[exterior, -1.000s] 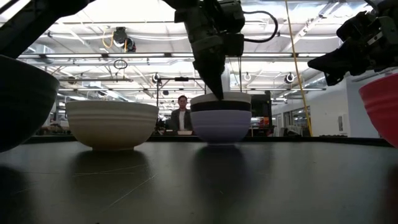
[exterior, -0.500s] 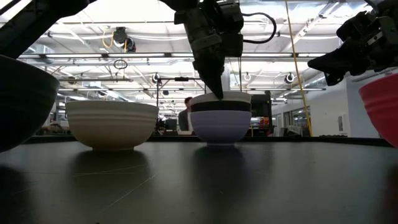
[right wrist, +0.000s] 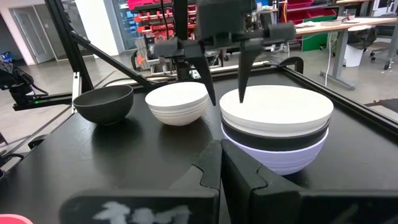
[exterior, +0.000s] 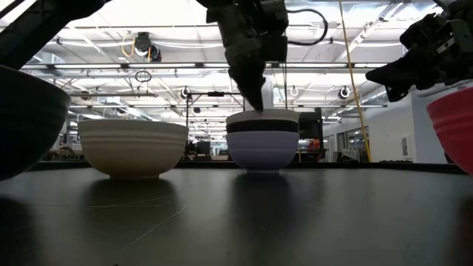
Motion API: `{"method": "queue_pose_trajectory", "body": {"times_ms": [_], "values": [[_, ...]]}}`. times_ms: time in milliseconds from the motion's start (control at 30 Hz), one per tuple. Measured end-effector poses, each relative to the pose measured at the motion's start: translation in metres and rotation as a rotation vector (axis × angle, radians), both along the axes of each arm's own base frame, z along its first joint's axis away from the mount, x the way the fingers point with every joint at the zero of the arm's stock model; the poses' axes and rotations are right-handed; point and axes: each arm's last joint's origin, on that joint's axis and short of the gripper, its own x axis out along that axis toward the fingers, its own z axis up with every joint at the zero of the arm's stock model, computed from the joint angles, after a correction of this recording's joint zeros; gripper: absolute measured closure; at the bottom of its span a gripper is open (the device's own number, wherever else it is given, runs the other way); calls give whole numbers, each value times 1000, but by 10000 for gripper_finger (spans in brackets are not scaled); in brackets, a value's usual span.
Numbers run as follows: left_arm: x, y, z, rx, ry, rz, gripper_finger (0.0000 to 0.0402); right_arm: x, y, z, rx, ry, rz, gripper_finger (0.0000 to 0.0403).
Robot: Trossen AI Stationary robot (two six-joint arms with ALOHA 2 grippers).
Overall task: Nest bowls inside each other
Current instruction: Stack the orange bowl on top of the white bowl
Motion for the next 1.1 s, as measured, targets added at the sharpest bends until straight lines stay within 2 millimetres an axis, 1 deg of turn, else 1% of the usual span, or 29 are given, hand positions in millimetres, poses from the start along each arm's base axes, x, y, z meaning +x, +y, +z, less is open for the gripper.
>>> {"method": "queue_pose_trajectory", "body": {"times_ms": [100, 133, 233, 300, 467, 633, 767, 833, 933, 967, 1067, 1100], "values": [[-2, -2, 15, -13, -40, -6, 193, 0, 0, 0, 2, 1, 0, 403], [-4, -3, 23, -27, -61, -10, 185, 0, 0, 0, 2, 2, 0, 403], [-14, -6, 43, -72, -80, -22, 165, 0, 0, 0, 3, 5, 0, 403], [-22, -9, 54, -114, -95, -39, 160, 0, 0, -1, 4, 5, 0, 403], [-44, -16, 81, -193, -110, -69, 164, 1, 0, -1, 12, 10, -1, 403], [-66, -21, 114, -207, -181, -41, 178, 1, 0, -1, 21, 10, -2, 403], [-82, -28, 143, -205, -296, -27, 191, 1, 0, -1, 38, 9, -3, 403], [-92, -33, 160, -205, -374, -25, 197, 1, 0, -1, 39, 9, -3, 403], [-100, -44, 179, -210, -513, -37, 204, 1, 0, -1, 42, 9, -4, 403], [-103, -47, 182, -211, -554, -47, 206, 1, 0, -1, 42, 9, -4, 403], [-105, -59, 180, -209, -666, -94, 211, 1, 0, -1, 41, 9, -4, 403], [-106, -62, 175, -207, -682, -107, 211, 1, 0, -1, 41, 8, -4, 403]]}}
